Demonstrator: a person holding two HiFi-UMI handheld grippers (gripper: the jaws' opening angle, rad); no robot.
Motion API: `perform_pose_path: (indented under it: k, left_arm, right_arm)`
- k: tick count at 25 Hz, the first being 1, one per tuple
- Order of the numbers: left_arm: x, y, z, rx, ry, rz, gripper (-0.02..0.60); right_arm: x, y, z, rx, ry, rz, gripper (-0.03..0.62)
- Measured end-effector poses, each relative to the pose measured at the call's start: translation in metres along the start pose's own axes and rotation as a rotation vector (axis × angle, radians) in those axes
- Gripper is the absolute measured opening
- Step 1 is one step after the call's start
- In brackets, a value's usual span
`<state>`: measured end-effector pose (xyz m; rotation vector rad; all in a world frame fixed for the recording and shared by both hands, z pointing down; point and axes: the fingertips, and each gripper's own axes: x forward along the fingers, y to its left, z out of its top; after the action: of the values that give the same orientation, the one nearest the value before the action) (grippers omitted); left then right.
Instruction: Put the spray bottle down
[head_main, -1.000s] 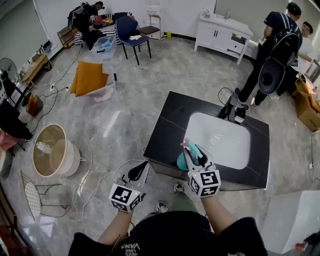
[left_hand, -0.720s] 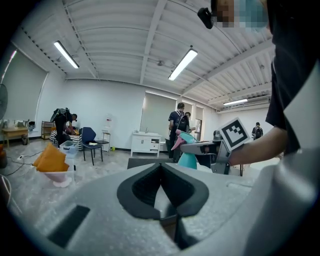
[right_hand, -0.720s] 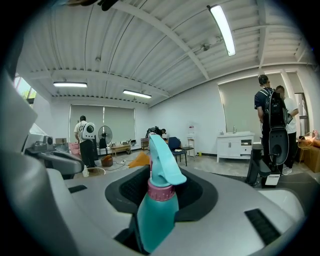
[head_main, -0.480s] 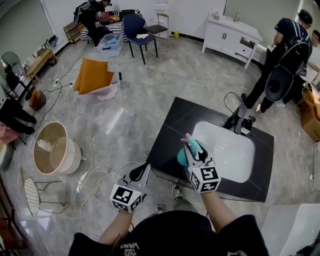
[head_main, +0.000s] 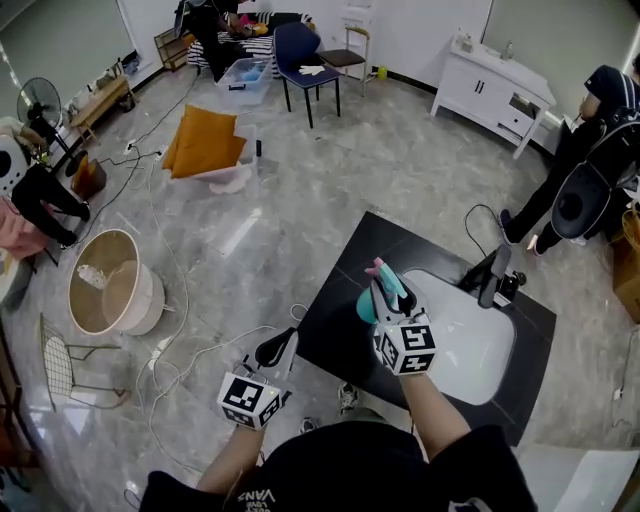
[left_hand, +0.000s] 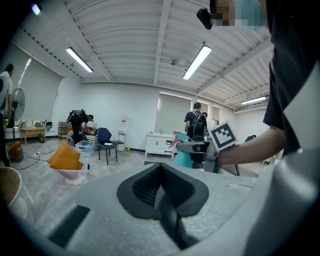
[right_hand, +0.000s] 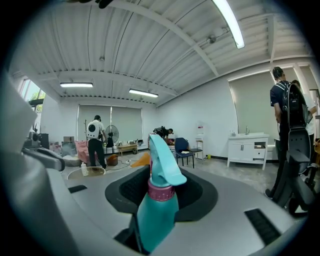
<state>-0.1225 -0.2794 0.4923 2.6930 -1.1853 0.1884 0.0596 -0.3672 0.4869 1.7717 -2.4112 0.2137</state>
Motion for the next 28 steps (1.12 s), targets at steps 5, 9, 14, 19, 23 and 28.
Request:
perform_pose_path:
  k: [5, 9, 14, 19, 23, 28]
  left_arm:
    - [0.006, 0.01, -0.005, -0.012, 0.018, 0.056, 0.011]
    - [0.008, 0.018, -0.01, -0.02, 0.03, 0.097, 0.011]
    - [0.015, 0.024, -0.01, -0.022, 0.025, 0.122, 0.011]
    - [0.023, 0.021, -0.01, -0.024, 0.025, 0.12, 0.011]
    - [0.028, 0.018, -0.012, -0.023, 0.037, 0.119, 0.011]
    - [0.03, 0.015, -0.014, -0.02, 0.048, 0.111, 0.011]
  right_arm:
    - [0.034, -0.017, -0.008, -0.005, 0.008, 0.022, 0.146]
    - [0.054, -0.025, -0.015, -0.006, 0.014, 0.038, 0.146]
    - [0.073, -0.03, -0.018, -0.015, 0.006, 0.051, 0.146]
    - [0.083, -0.036, -0.023, -0.022, -0.012, 0.041, 0.146]
    - [0.087, -0.038, -0.031, -0.03, -0.009, 0.035, 0.146]
    - [0.086, -0.039, -0.036, -0.036, -0.013, 0.031, 0.147]
